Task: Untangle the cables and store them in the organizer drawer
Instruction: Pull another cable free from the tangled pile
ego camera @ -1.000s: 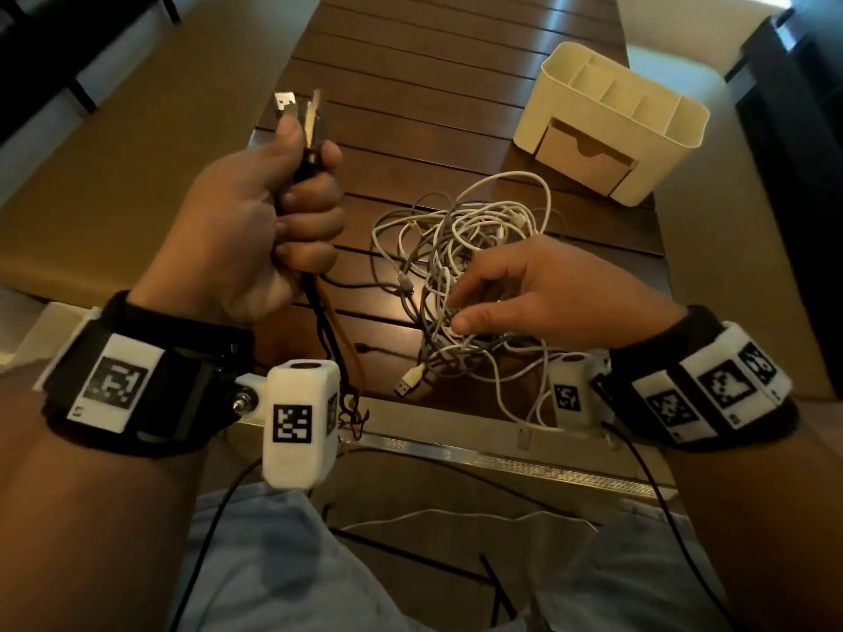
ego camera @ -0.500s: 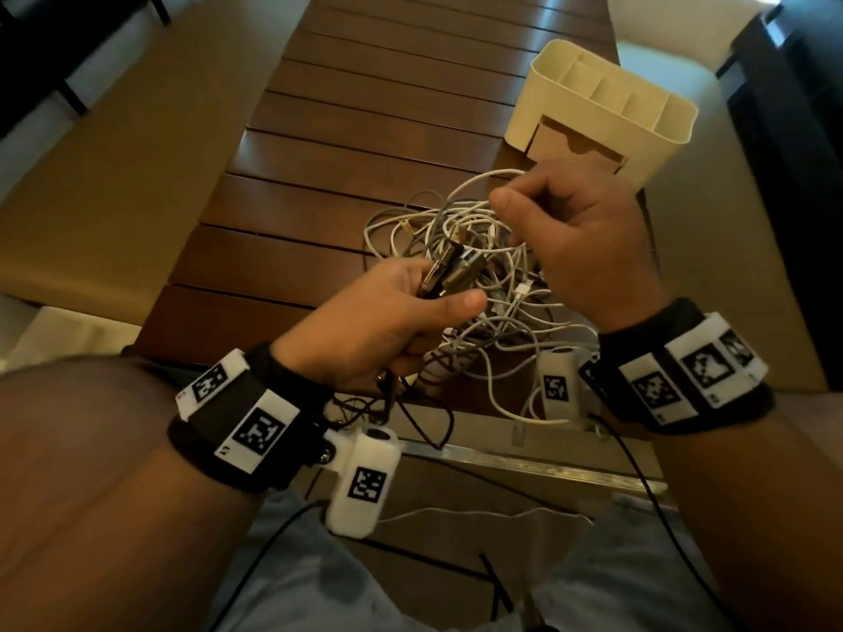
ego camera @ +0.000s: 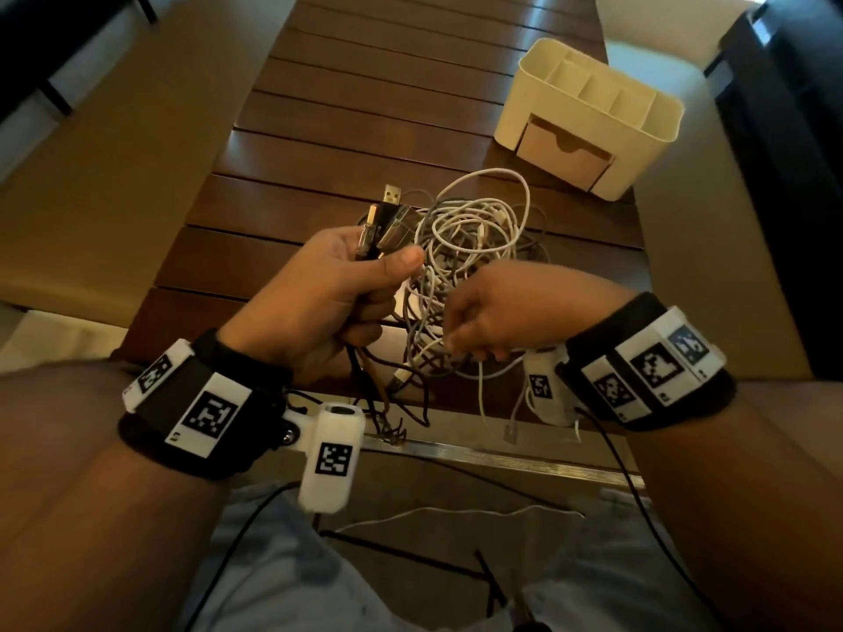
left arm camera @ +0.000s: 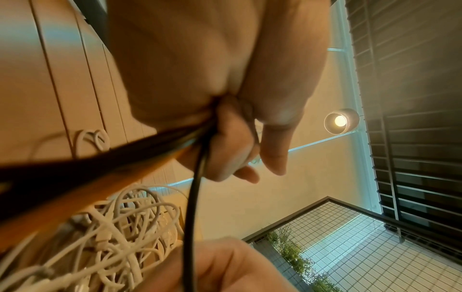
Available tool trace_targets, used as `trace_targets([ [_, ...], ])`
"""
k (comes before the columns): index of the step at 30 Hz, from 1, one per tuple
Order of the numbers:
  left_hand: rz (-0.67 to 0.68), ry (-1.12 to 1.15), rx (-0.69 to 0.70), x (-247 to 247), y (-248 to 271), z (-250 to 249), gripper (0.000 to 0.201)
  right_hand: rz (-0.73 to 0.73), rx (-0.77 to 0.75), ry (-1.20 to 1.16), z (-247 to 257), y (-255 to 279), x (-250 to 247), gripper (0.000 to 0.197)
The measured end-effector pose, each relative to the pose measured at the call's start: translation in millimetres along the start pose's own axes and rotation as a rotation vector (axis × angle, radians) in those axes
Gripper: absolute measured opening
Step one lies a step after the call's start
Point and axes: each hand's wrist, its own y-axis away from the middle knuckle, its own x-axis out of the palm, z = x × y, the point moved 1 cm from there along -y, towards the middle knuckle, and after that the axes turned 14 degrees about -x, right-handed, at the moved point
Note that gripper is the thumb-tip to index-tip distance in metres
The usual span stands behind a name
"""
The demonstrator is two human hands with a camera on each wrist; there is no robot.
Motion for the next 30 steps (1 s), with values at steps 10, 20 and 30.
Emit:
trace_targets([
  [10,0.002,0.024,0.015,-6.1,-0.1,-2.6,0.027,-0.063,-0.014,0.164,-10.6,-26.2,22.1,0.048],
  [20,0.019,-0.020,0.035,-7.4,1.2,-3.4,0.048,-0.141,-0.013,0.453,-7.4,-43.1,35.8,0.015],
  [30,0.013,0.003,0.056,-13.0,2.6,-2.7,0.015,-0.762,0.037,0.295,-20.3,-39.5,29.5,0.020],
])
